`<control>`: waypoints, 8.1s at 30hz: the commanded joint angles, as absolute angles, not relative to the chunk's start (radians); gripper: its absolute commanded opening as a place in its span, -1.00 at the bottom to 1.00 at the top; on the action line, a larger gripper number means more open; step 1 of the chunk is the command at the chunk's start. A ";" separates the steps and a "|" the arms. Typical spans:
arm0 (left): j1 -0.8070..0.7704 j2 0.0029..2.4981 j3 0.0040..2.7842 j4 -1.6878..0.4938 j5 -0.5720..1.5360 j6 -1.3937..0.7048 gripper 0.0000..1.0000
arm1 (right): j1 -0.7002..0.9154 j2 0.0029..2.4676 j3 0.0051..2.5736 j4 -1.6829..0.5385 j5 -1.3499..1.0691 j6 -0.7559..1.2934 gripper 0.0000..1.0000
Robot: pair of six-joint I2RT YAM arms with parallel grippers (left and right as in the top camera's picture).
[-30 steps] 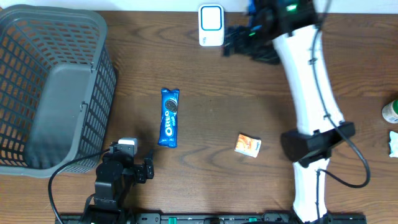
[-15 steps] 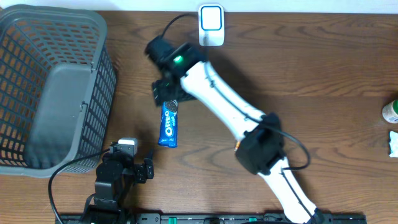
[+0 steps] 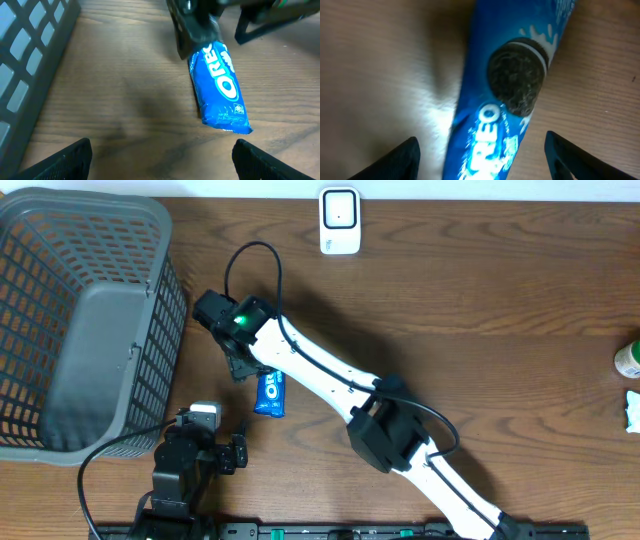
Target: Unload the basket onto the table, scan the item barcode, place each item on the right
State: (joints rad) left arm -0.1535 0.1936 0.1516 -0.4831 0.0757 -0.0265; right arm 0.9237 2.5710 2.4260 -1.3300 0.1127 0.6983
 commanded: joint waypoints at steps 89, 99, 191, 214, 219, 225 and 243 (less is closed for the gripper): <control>-0.155 0.186 0.136 -0.486 0.070 -0.032 0.79 | 0.458 2.675 2.550 -1.669 -1.548 -1.253 -0.98; -0.155 0.186 0.136 -0.486 0.070 -0.032 0.79 | 0.467 2.677 2.550 -1.668 -1.026 -0.903 -0.98; -0.155 0.186 0.136 -0.486 0.070 -0.032 0.79 | 0.735 1.798 1.443 -0.867 0.481 -0.107 0.98; -0.155 0.186 0.136 -0.486 0.070 -0.032 0.79 | 0.865 2.158 1.423 -0.655 0.690 -0.201 0.87; -0.155 0.186 0.136 -0.486 0.070 -0.031 0.79 | 0.863 2.173 1.396 -0.666 0.585 -0.196 0.57; -0.155 0.186 0.136 -0.486 0.070 -0.032 0.79 | 0.860 2.185 1.327 -0.672 0.564 -0.144 -0.55; -0.155 0.186 0.136 -0.486 0.070 -0.032 0.79 | 0.720 2.016 1.664 -1.142 -0.354 -0.426 -0.98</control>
